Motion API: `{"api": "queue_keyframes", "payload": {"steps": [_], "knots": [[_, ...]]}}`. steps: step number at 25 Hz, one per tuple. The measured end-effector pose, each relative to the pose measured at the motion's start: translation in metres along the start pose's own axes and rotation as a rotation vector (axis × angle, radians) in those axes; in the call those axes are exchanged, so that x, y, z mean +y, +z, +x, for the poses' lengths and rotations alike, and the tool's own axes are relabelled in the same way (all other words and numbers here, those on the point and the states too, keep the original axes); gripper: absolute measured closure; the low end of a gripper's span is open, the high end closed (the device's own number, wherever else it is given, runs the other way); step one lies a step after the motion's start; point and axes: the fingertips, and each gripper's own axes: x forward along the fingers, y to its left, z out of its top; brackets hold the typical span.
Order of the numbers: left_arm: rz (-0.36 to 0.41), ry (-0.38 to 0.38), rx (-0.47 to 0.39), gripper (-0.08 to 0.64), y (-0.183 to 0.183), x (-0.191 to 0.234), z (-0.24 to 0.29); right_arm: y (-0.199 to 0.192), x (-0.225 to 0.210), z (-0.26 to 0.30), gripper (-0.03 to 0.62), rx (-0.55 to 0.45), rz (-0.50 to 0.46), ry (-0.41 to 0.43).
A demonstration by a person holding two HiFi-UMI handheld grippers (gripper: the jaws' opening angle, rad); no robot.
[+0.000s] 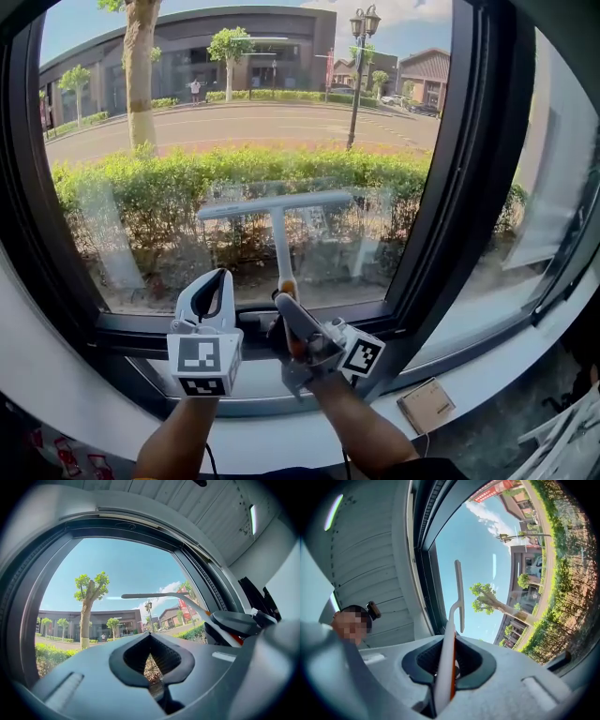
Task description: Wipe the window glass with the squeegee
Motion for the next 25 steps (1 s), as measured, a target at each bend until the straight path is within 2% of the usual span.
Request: {"api": "queue_keyframes", "payload": {"steps": [4,15,20,25], "knots": [[0.04,0.006,-0.058,0.545,0.021,0.001,0.008,0.03,0.016,0.014,0.551,0.009,-0.057,0.046],[0.119,-0.006,-0.251,0.545,0.131,-0.027,0.035,0.149,0.075,0.075,0.551,0.0,-0.223,0.171],[0.153,-0.004,-0.307,0.545,0.159,-0.039,0.047,0.183,0.077,0.084,0.551,-0.021,-0.218,0.175],[0.157,-0.013,-0.312,0.545,0.164,-0.055,0.055,0.193,0.07,0.072,0.551,-0.034,-0.174,0.169]]}}
